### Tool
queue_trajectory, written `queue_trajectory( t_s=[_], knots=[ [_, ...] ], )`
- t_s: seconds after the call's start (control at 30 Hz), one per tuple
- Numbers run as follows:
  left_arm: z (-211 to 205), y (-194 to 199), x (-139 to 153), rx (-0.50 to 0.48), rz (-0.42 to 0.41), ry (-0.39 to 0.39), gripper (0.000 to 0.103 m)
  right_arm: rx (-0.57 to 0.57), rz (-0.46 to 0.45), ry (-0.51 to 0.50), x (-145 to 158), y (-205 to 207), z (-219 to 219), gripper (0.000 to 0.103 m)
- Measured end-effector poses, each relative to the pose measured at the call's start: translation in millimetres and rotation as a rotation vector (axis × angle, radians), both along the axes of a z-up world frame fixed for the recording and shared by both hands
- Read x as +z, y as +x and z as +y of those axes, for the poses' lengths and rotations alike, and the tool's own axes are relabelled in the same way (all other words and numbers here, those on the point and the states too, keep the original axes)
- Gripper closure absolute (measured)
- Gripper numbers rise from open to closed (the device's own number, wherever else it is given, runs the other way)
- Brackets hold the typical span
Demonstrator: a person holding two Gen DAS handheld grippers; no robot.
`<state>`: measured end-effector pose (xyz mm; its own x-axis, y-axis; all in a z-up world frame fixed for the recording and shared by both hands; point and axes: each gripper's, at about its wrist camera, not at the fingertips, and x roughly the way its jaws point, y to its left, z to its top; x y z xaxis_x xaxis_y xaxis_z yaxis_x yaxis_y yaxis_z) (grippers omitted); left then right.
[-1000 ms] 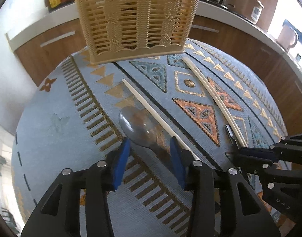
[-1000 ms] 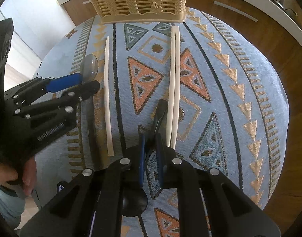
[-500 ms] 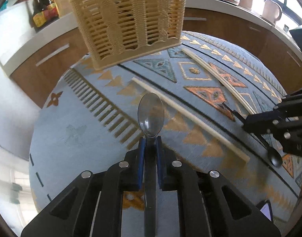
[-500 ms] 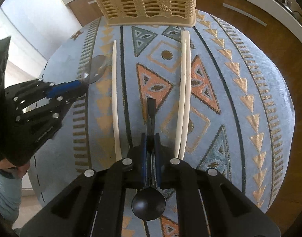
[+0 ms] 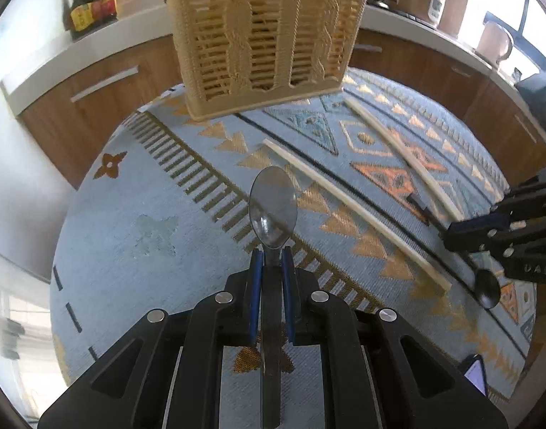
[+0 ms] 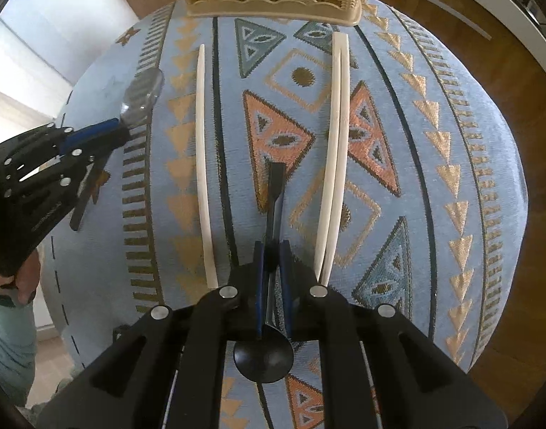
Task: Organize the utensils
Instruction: 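Lift both spoons over the caddy and open both tools to drop them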
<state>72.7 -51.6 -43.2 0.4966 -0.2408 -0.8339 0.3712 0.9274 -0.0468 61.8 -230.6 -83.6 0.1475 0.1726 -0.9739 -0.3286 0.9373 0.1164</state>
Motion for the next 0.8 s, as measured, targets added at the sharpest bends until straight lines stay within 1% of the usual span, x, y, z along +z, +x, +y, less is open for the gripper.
queue_trajectory(
  t_s=[0.07, 0.13, 0.17, 0.23, 0.37, 0.4, 0.43, 0.53, 0.57, 0.67, 0.77, 0.8],
  knots=[
    [2.9, 0.3, 7.1, 0.008, -0.014, -0.039, 0.094, 0.004, -0.015, -0.012, 0.2, -1.4, 2.0, 0.097],
    [4.3, -1.3, 17.0, 0.014, -0.045, -0.068, 0.094, 0.001, -0.027, 0.019, 3.2, -1.7, 1.9, 0.098],
    [5.1, -2.4, 23.8, 0.018, -0.067, -0.082, 0.094, 0.003, -0.053, 0.051, 10.1, -2.2, 1.6, 0.098],
    [8.8, -3.7, 44.4, 0.027, -0.126, -0.13, 0.094, 0.001, -0.12, 0.099, 27.8, -2.9, -0.5, 0.098],
    [15.7, 0.2, 88.9, 0.052, -0.256, -0.223, 0.094, -0.015, -0.28, 0.223, 76.5, 0.8, -6.0, 0.098],
    [17.1, 1.6, 101.1, 0.062, -0.294, -0.247, 0.094, -0.018, -0.316, 0.24, 85.4, 2.0, -5.6, 0.098],
    [18.4, 3.9, 110.7, 0.071, -0.327, -0.264, 0.094, -0.029, -0.384, 0.26, 100.7, 4.3, -6.5, 0.098],
    [19.3, 10.1, 139.4, 0.109, -0.451, -0.313, 0.094, -0.046, -0.497, 0.332, 127.9, 11.8, -9.9, 0.098],
    [19.6, 13.6, 148.7, 0.116, -0.494, -0.34, 0.094, -0.055, -0.534, 0.35, 136.5, 16.3, -10.6, 0.098],
    [16.6, 22.9, 168.3, 0.124, -0.587, -0.411, 0.094, -0.077, -0.639, 0.404, 159.6, 31.6, -11.5, 0.098],
    [9.5, 37.8, 181.7, 0.14, -0.675, -0.433, 0.094, -0.097, -0.748, 0.414, 182.2, 43.5, -15.6, 0.098],
    [5.9, 43.5, 184.6, 0.143, -0.695, -0.432, 0.094, -0.111, -0.786, 0.393, 187.4, 50.4, -12.6, 0.098]
  ],
)
